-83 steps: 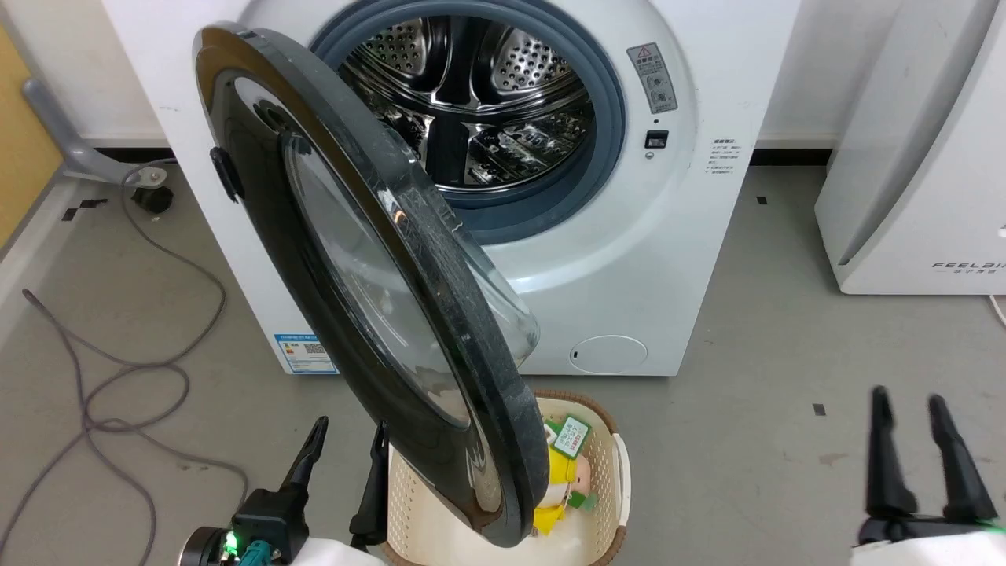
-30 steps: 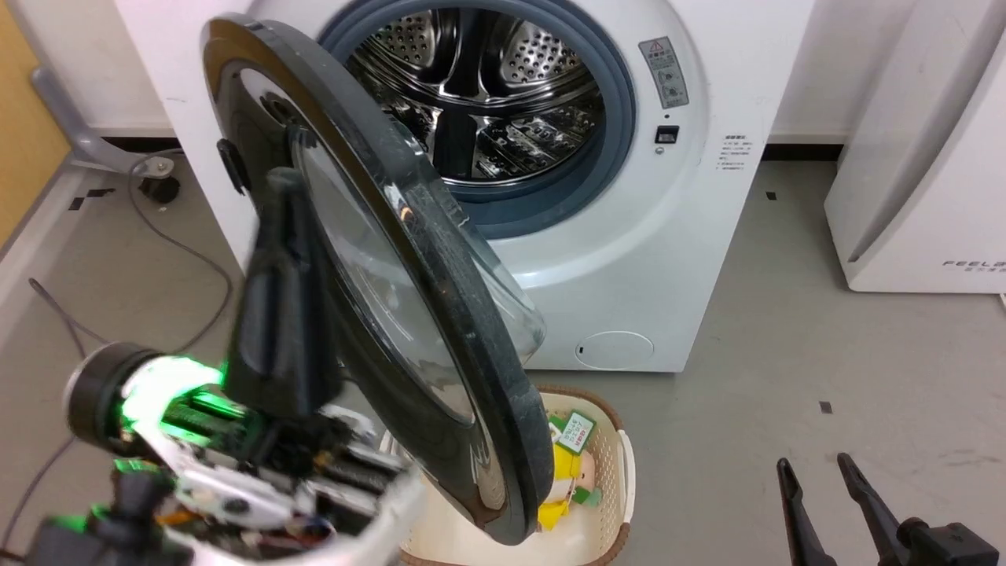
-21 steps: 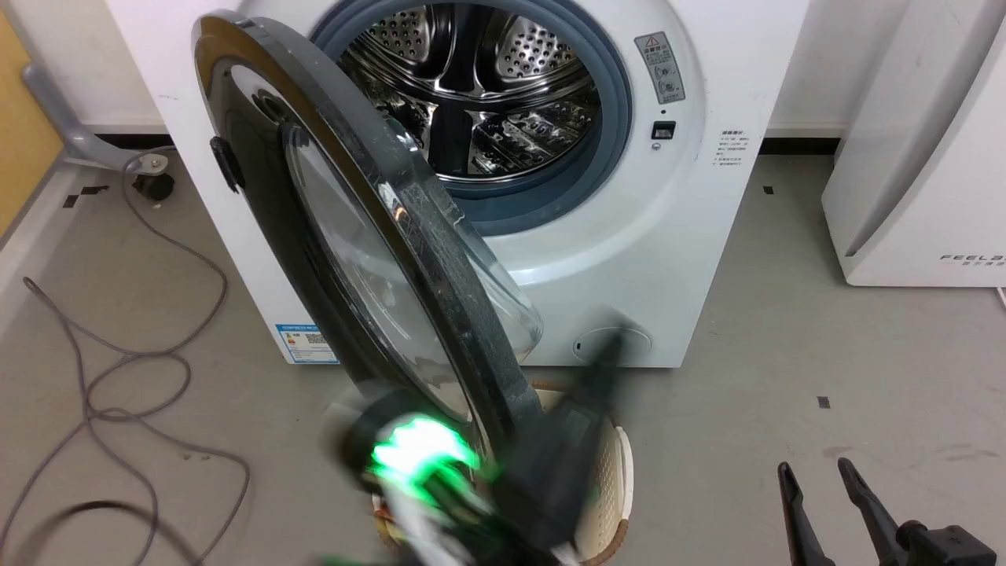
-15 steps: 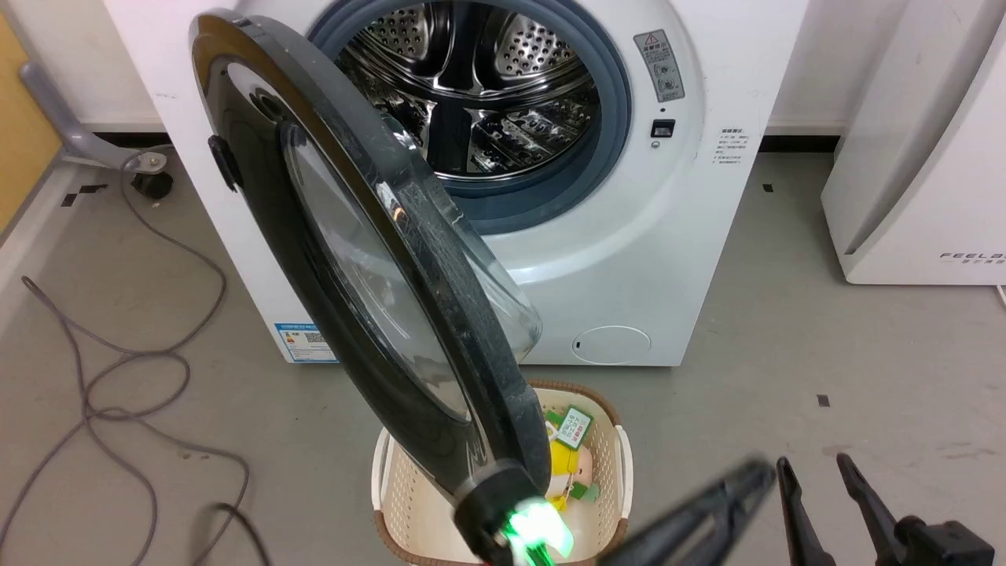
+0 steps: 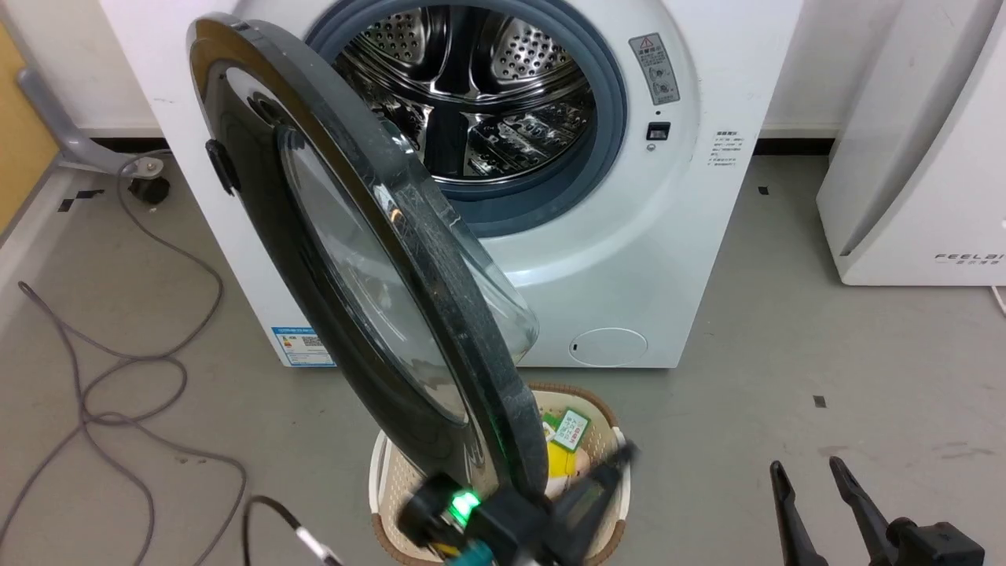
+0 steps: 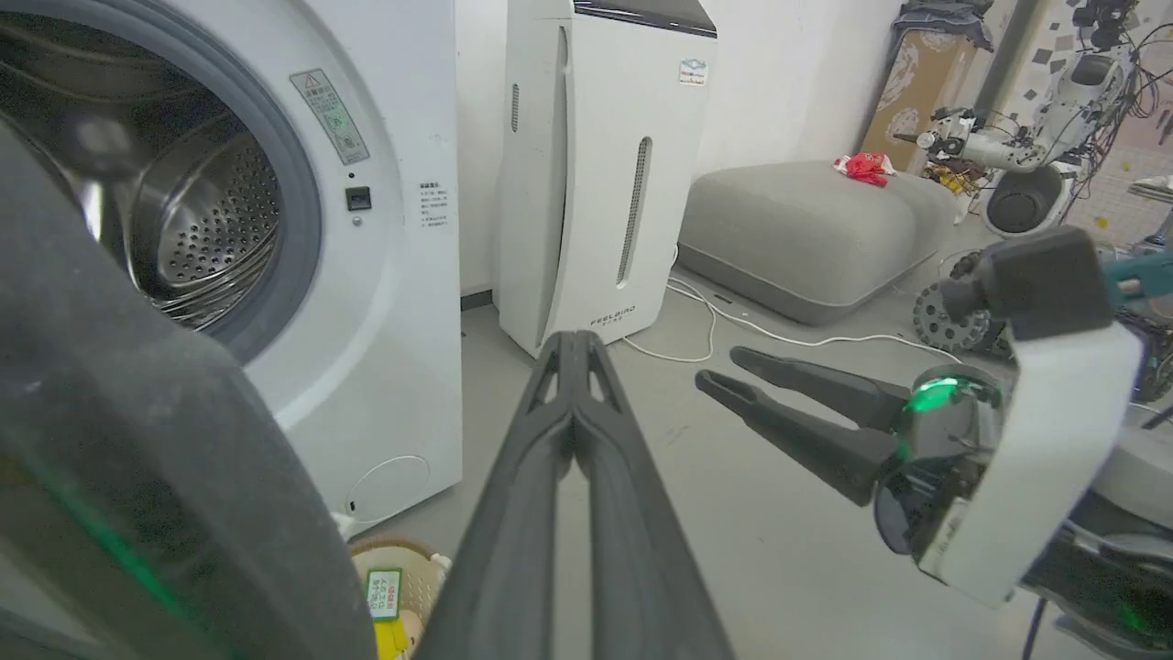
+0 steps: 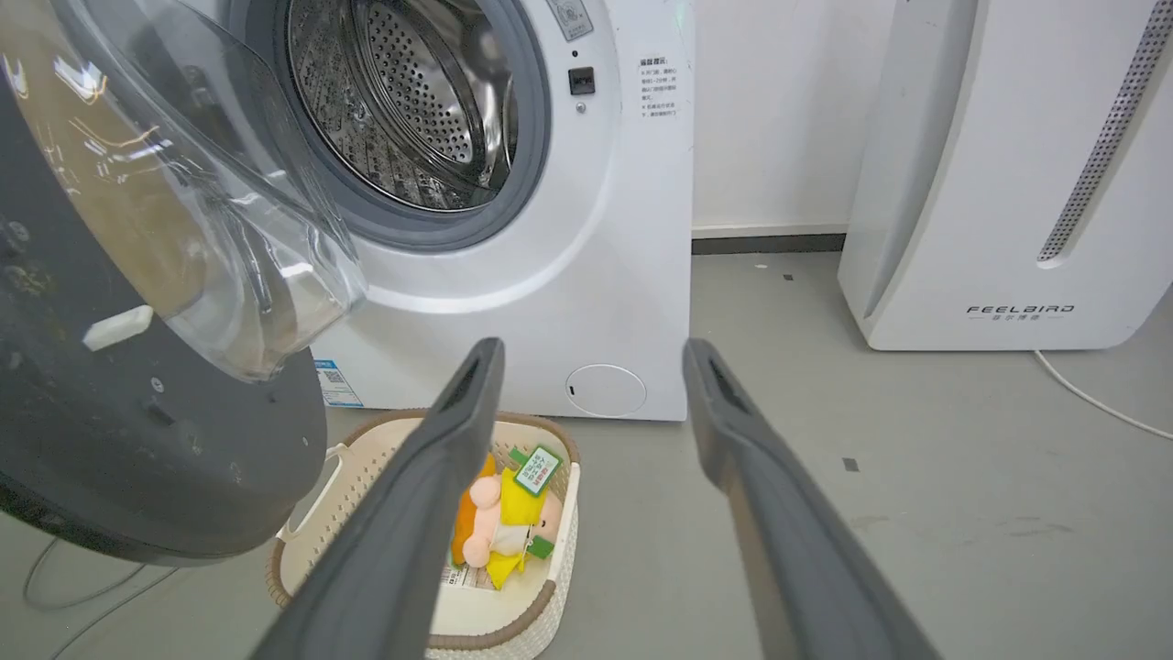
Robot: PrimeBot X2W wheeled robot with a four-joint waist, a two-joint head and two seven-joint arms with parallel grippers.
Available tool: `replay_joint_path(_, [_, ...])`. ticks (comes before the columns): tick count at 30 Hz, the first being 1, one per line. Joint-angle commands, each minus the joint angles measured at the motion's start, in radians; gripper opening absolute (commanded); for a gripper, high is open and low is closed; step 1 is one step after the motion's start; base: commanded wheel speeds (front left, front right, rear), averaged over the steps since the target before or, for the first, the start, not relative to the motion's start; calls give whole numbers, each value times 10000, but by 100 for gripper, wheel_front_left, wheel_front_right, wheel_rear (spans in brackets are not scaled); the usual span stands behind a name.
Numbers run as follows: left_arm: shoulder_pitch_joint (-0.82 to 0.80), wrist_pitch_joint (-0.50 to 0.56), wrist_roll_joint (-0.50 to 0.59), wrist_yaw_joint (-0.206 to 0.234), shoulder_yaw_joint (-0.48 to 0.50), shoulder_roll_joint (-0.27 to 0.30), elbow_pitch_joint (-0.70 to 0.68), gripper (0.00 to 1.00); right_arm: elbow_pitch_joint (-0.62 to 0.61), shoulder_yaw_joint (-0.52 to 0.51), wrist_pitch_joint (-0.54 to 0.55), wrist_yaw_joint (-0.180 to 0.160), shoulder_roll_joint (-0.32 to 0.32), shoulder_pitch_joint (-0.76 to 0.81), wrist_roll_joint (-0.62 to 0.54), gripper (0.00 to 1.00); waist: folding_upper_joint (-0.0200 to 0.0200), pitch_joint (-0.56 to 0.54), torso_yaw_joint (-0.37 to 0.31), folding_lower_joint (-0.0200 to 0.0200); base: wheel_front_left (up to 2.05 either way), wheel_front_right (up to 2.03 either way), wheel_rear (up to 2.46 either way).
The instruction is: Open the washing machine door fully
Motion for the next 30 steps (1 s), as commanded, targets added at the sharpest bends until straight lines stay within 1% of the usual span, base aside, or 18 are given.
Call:
replay_joint_path(1, [-191, -92, 78, 92, 119, -49, 107, 0, 12, 17, -32, 6, 45, -137, 29, 100, 0, 8, -10, 0, 0, 0, 0])
replay_joint_path(8, [-757, -652, 63, 788, 837, -320, 1279, 0, 62, 70, -54, 6, 45, -149, 34, 100, 0, 77, -71, 0, 0, 0, 0])
replay_joint_path(14, [-708, -838, -28, 1185, 1098, -369, 1578, 0, 125, 67, -85, 6, 45, -133, 77, 100, 0, 119, -40, 0, 0, 0, 0])
replay_joint_path(19, [-344, -735, -21, 1471, 1135, -241, 1354, 0, 194, 29, -80, 6, 45, -137, 100, 100, 0, 101, 104, 0, 0, 0, 0])
replay_joint_path(26, [441, -374, -160, 1964, 1232, -58, 560, 0, 235, 21, -69, 6, 45, -98, 92, 100, 0, 85, 447, 0, 0, 0, 0])
replay_joint_path(30, [941, -176, -179, 2339, 1313, 58, 23, 0, 255, 8, -80, 6, 45, -58, 72, 100, 0, 42, 699, 0, 0, 0, 0])
